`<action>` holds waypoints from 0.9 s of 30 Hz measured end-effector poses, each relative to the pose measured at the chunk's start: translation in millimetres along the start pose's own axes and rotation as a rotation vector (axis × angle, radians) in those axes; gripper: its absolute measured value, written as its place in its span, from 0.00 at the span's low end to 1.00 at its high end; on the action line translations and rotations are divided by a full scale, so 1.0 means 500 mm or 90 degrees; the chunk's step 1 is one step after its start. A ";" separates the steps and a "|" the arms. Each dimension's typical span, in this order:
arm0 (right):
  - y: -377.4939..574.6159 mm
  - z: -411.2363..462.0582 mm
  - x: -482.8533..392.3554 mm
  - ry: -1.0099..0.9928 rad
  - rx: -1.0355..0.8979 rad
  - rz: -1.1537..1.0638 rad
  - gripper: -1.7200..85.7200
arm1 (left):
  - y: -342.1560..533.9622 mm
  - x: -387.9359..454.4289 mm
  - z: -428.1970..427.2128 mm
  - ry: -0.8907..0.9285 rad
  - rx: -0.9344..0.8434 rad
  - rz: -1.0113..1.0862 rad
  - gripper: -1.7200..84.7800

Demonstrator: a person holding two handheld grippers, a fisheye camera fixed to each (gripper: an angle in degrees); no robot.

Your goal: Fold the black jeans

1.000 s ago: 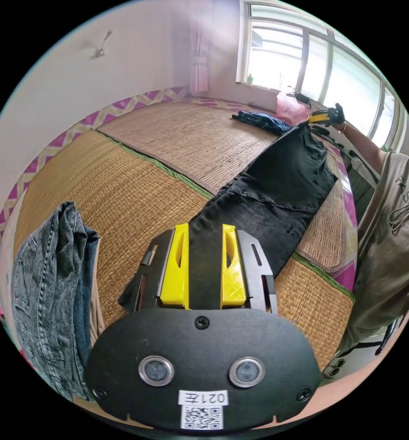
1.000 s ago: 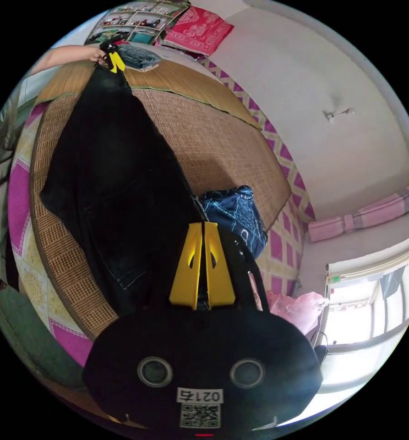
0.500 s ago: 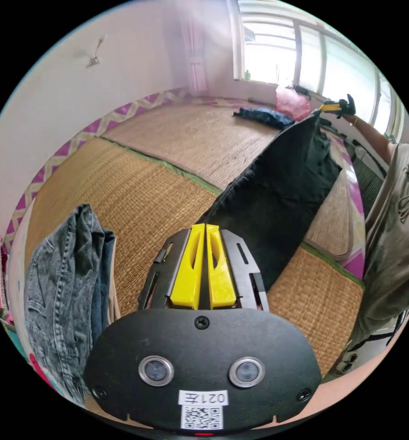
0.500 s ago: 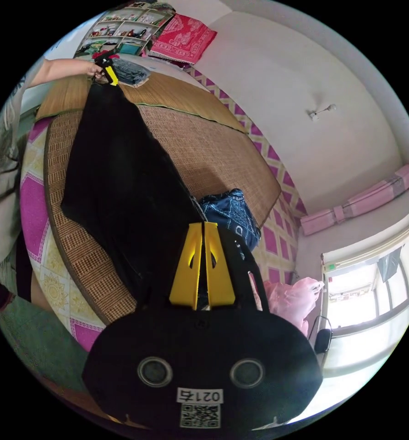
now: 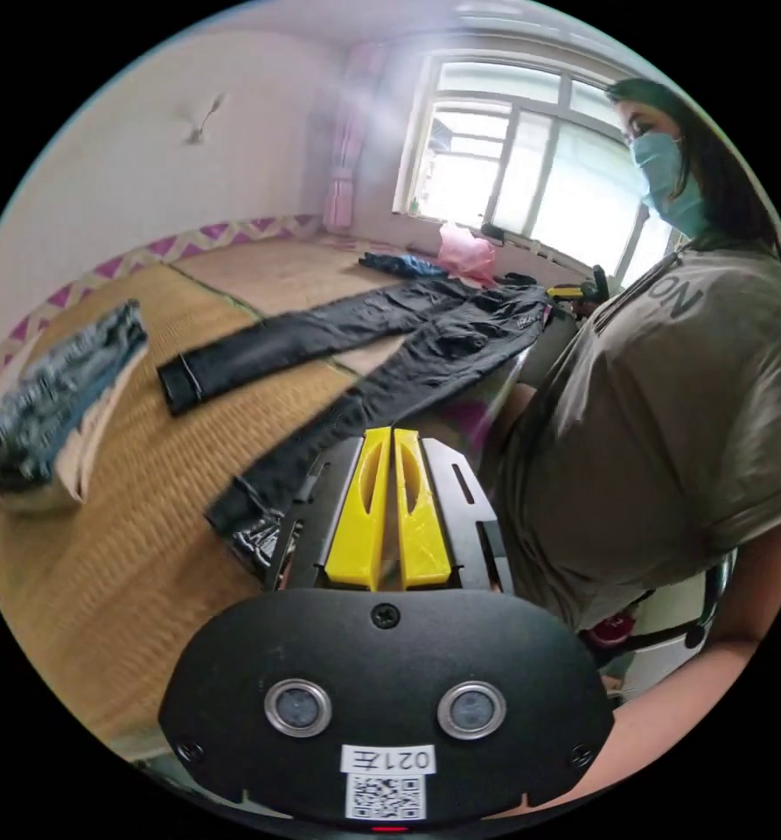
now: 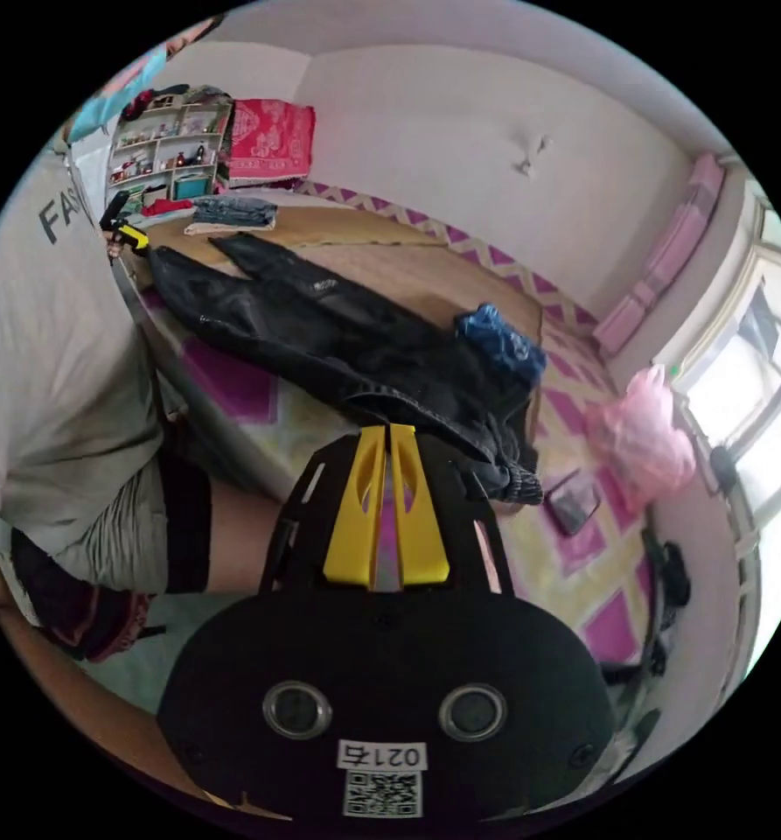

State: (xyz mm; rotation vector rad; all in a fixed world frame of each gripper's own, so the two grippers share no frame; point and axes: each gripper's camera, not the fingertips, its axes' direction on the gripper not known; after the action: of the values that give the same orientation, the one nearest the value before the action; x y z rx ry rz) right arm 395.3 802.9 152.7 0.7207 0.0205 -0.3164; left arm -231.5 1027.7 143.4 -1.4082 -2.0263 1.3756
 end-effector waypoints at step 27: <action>-0.057 0.229 0.228 0.227 -0.118 0.173 0.01 | 0.188 -0.407 -0.127 -0.061 0.096 -0.397 0.01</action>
State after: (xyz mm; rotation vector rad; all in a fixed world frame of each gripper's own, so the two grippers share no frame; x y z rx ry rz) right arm 485.5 676.3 206.2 0.5802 0.2838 0.0766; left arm -41.4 893.3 146.7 -0.5709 -2.1075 1.2830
